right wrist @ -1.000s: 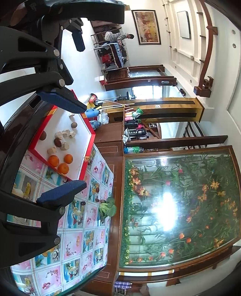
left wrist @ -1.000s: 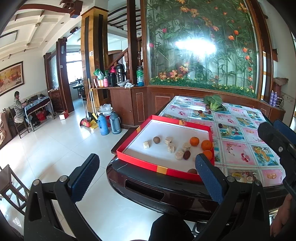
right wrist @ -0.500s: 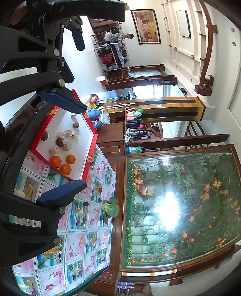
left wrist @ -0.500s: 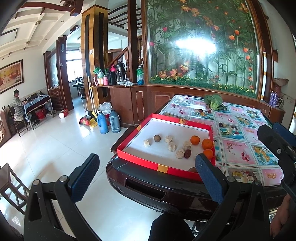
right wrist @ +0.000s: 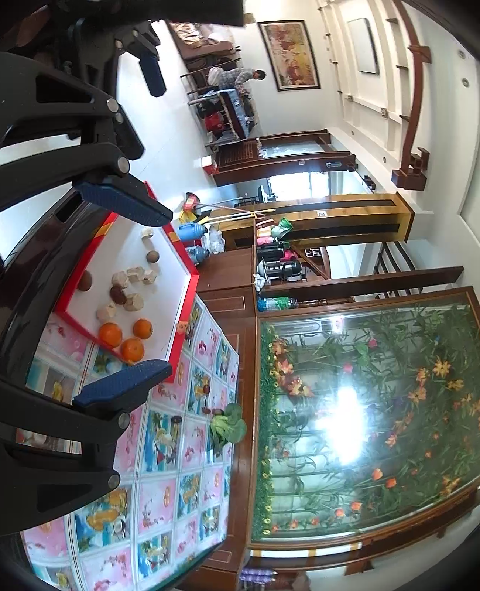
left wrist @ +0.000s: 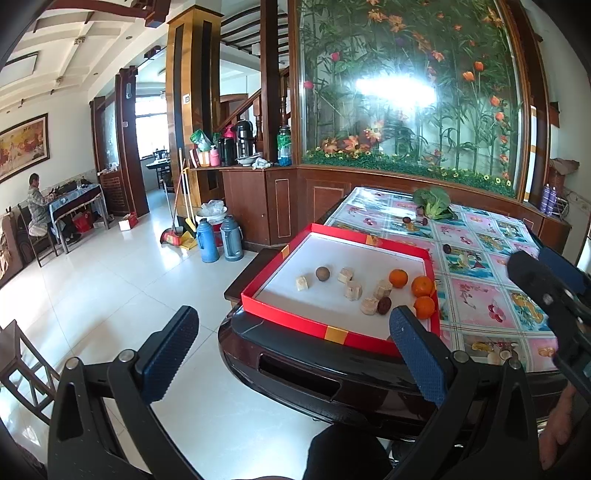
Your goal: Organize fruits
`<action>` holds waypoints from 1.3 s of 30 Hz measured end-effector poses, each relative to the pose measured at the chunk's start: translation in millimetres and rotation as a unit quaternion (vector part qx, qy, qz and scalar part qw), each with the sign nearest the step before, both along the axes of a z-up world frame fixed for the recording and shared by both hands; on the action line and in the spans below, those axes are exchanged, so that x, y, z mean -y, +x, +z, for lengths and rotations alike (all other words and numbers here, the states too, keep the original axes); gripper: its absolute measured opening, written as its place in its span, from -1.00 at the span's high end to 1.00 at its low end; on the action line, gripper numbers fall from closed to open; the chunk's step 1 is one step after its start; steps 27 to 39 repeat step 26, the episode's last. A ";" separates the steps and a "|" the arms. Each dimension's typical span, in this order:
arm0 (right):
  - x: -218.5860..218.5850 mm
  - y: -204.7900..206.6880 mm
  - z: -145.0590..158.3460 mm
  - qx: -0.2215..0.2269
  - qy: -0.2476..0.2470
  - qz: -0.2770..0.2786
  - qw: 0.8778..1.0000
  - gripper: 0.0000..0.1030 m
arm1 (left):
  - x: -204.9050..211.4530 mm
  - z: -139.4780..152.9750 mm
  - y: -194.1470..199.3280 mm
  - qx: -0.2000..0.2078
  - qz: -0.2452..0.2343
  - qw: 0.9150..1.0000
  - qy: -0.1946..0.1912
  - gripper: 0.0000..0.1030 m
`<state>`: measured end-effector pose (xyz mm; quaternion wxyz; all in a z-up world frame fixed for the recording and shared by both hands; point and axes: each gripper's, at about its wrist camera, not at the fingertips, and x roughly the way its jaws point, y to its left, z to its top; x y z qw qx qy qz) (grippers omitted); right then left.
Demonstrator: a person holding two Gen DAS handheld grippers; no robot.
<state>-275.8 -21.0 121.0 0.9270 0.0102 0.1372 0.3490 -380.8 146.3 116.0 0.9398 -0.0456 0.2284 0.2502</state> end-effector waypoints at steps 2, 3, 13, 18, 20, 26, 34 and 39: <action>-5.5 8.7 -1.2 -0.012 0.003 0.005 1.000 -0.45 | -3.1 1.0 1.6 0.001 0.002 1.000 0.006 -1.00; -8.5 13.8 -2.5 -0.017 0.002 0.007 1.000 -0.45 | -5.9 0.7 3.6 -0.002 0.003 1.000 0.006 -1.00; -27.9 57.7 -14.5 -0.057 -0.008 0.000 0.998 -0.45 | -42.7 -0.5 37.9 -0.018 0.024 0.999 -0.018 -1.00; -38.8 74.5 -13.1 -0.071 0.001 0.002 0.997 -0.45 | -57.3 3.2 59.3 -0.027 0.025 0.999 -0.022 -1.00; -44.5 80.6 -13.0 -0.078 0.006 0.008 0.997 -0.45 | -62.2 4.6 68.1 -0.032 0.027 0.999 -0.023 -1.00; -40.6 100.5 -16.5 -0.107 0.011 0.023 0.994 -0.45 | -59.5 5.4 97.5 -0.045 0.025 0.999 -0.012 -1.00; -40.6 100.5 -16.5 -0.107 0.011 0.023 0.994 -0.45 | -59.5 5.4 97.5 -0.045 0.025 0.999 -0.012 -1.00; -40.6 100.5 -16.5 -0.107 0.011 0.023 0.994 -0.45 | -59.5 5.4 97.5 -0.045 0.025 0.999 -0.012 -1.00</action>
